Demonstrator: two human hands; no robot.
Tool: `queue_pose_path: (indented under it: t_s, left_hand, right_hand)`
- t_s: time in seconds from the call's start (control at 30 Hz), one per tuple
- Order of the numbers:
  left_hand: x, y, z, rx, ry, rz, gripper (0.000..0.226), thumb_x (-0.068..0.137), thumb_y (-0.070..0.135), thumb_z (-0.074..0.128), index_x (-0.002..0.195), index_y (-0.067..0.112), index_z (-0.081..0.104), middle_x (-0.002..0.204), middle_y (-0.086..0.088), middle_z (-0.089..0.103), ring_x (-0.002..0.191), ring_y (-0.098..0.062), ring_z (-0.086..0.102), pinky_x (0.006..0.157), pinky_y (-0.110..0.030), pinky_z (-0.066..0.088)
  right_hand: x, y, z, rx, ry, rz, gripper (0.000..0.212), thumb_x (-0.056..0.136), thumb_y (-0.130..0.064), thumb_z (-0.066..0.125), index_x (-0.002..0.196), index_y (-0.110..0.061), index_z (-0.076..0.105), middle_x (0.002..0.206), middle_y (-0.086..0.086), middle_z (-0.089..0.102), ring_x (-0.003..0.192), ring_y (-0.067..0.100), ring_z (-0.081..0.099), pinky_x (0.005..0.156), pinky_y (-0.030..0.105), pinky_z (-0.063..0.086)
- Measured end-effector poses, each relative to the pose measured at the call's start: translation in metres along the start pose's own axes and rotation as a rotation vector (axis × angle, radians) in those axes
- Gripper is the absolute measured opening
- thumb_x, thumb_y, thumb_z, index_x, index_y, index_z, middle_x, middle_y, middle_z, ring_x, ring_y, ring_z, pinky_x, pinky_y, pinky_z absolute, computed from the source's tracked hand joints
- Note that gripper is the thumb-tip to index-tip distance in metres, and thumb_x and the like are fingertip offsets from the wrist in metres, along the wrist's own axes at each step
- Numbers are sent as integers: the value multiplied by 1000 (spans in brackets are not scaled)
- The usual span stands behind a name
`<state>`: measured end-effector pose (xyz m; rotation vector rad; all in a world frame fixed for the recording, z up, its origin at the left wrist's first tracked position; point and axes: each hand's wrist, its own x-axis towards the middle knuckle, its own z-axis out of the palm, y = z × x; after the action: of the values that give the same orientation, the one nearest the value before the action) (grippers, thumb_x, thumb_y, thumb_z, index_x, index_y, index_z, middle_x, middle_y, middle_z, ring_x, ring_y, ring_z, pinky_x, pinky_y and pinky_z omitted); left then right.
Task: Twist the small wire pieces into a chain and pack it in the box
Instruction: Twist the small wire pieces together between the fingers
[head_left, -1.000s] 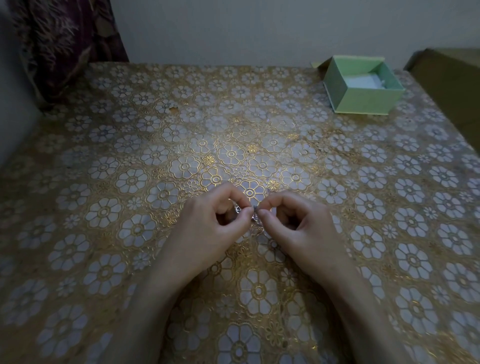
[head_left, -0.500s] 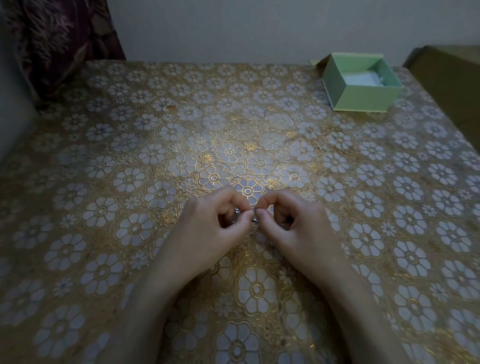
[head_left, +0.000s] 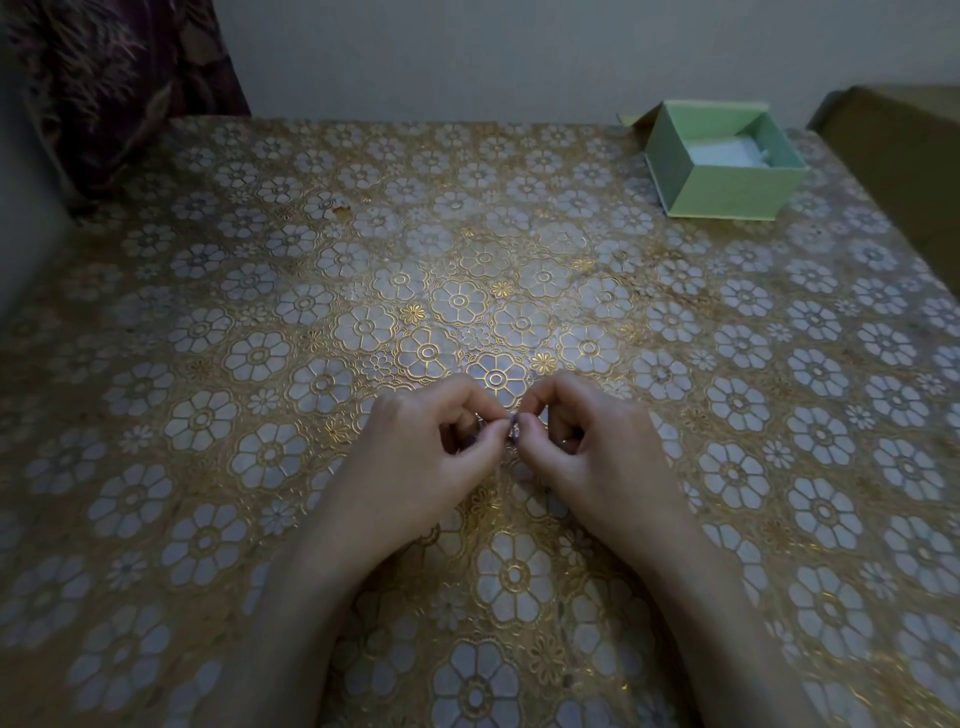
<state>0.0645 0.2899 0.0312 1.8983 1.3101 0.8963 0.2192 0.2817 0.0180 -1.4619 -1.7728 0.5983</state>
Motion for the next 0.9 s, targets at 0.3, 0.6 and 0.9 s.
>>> queue_pose_path:
  t_s: [0.3, 0.6, 0.9]
  left_hand:
    - [1, 1, 1, -65, 22, -42, 9, 76, 31, 64, 73, 22, 62, 59, 1, 60, 50, -13, 52, 49, -20, 39]
    - [3, 2, 2, -62, 53, -28, 9, 73, 25, 61, 71, 16, 61, 59, 16, 53, 48, -4, 43, 50, -10, 31]
    - [5, -1, 2, -127, 31, 28, 12, 73, 29, 59, 70, 17, 59, 82, -2, 60, 57, -10, 48, 55, -18, 37]
  right_hand:
    - [0, -2, -1, 118, -9, 28, 9, 75, -25, 54, 68, -27, 49, 48, -8, 41, 44, 8, 36, 48, 15, 26]
    - [0, -3, -2, 207, -51, 42, 9, 76, -22, 54, 68, -25, 49, 48, -9, 37, 46, 6, 33, 49, 15, 24]
    - [1, -3, -2, 216, -57, 54, 6, 75, -22, 54, 70, -21, 51, 49, -10, 39, 46, 6, 34, 48, 15, 25]
